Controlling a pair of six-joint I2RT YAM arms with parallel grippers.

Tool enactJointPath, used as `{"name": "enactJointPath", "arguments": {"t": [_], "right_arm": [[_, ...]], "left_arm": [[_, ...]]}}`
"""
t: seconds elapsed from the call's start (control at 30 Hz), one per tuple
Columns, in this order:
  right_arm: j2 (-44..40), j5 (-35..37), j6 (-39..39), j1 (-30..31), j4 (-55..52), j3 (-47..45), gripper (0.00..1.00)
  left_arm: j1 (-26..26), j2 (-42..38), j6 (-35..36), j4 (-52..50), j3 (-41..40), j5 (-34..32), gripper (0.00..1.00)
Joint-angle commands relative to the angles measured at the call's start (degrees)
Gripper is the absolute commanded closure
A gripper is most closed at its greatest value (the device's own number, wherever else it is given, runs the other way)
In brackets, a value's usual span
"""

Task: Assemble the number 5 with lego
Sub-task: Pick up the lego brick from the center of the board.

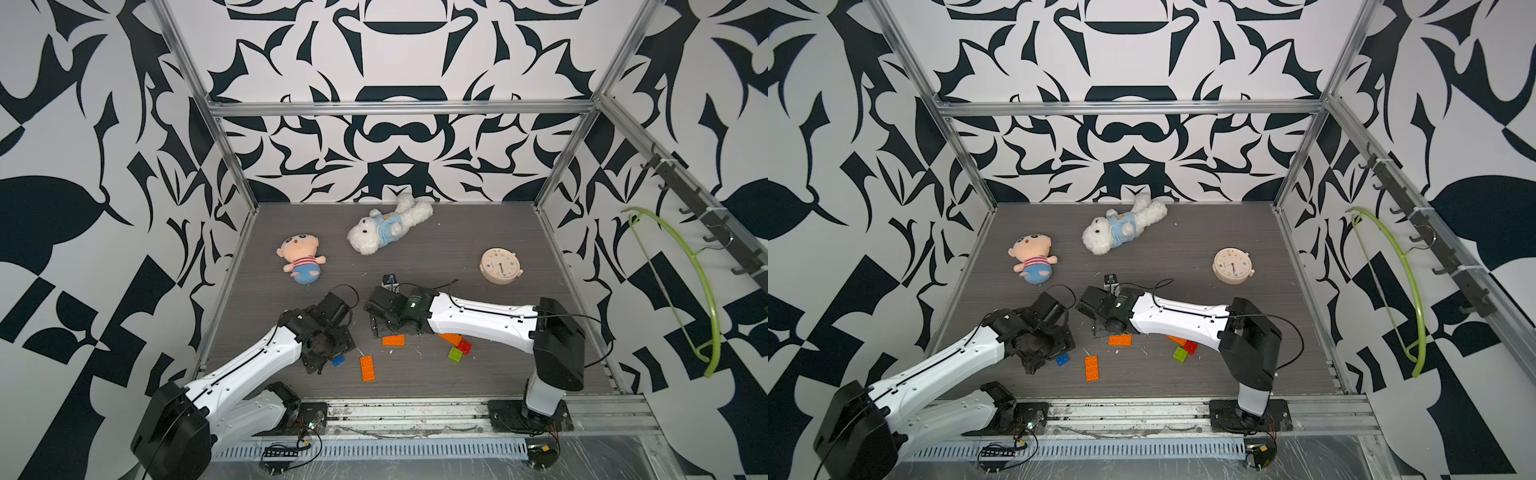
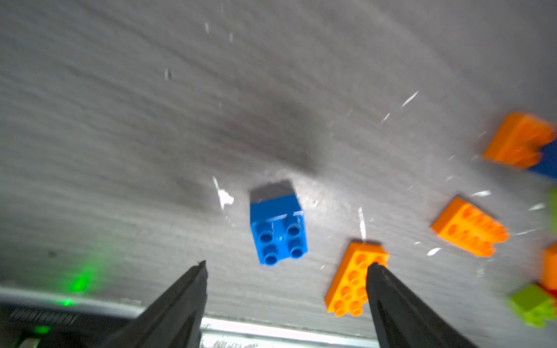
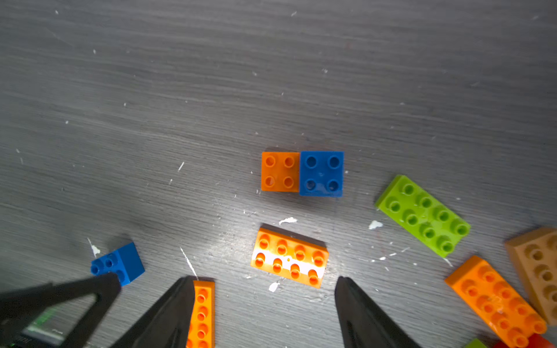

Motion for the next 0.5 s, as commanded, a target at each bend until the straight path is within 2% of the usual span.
{"name": "enactJointPath", "arguments": {"t": [0.0,0.23,0.47], "right_arm": [[-4.03,4.38,0.54,-0.65,-0.24,-2.1,0.22],[-7.75,4.45,-1.07,-1.58,2.93,-6.28,0.22],[-9.8,5.93,-1.55,-1.79,2.56,-7.85,0.22]], "left_arm": [[-1.78,1.74,-6.8,-3.4,0.74,-3.17,0.12],[-1.79,7.03,-7.34,6.26,1.18,-3.63,0.34],[-1.79,15.14,-5.08,3.68,4.89,-5.79,0.43]]}}
